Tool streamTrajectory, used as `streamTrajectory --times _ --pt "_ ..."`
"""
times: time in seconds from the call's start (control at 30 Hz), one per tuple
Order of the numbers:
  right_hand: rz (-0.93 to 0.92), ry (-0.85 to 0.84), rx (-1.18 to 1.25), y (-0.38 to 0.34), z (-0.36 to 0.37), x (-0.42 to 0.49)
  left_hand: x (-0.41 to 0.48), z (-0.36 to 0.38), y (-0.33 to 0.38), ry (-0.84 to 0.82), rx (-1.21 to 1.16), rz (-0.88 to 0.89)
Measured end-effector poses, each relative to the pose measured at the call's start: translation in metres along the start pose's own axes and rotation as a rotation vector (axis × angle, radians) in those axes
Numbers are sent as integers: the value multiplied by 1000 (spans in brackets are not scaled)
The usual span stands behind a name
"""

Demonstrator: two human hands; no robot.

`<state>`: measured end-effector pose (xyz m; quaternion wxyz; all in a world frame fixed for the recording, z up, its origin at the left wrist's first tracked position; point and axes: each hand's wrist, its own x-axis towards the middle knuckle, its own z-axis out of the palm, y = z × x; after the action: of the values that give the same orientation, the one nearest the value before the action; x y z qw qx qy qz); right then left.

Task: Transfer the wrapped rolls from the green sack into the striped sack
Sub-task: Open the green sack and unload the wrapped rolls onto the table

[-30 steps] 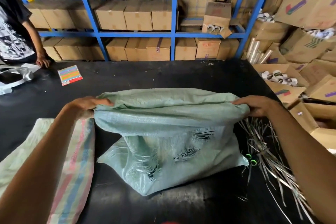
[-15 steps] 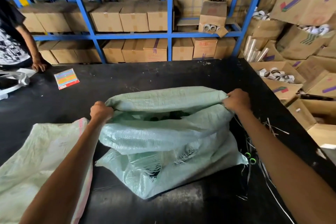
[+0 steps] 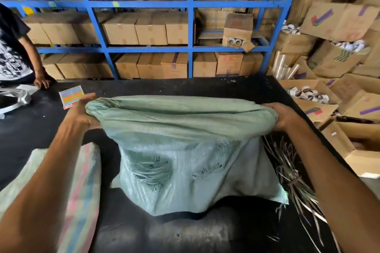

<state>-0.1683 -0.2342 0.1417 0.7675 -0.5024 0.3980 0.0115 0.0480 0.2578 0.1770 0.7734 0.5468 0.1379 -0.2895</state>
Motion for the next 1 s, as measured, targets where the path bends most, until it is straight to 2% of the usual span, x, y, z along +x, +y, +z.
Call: streamTrajectory --times 0.1,0.17,0.3,0.37,0.4,0.47,0.57,0.63,0.73,0.83,0.93,1.0 --pt "-48 -227 -7 -14 2 -6 11 -17 19 -125 86 40" --pt "-90 -225 -12 -16 1 1 13 -14 19 -171 211 57" --pt "-134 -247 -308 -10 -1 15 8 -20 8 -251 489 62" --pt "-131 -162 -386 -1 -3 27 5 -20 -1 -249 636 59" --pt "-149 -93 -405 3 -2 31 5 -17 -6 -208 706 85" --pt "-239 101 -523 12 6 36 16 -14 -17 -26 885 177" --pt "-380 402 -798 22 15 40 36 -14 -33 316 1365 303" --pt "-422 458 -903 28 14 44 37 -15 -49 452 1520 313" --pt "-435 539 -1079 39 7 46 34 -14 -77 540 1563 291" --pt "-482 683 -1137 50 15 39 38 -8 -99 570 1536 293" --pt "-473 784 -1076 66 27 41 40 1 -117 602 1321 173" --pt "-395 751 -930 70 41 44 41 8 -125 594 1072 66"
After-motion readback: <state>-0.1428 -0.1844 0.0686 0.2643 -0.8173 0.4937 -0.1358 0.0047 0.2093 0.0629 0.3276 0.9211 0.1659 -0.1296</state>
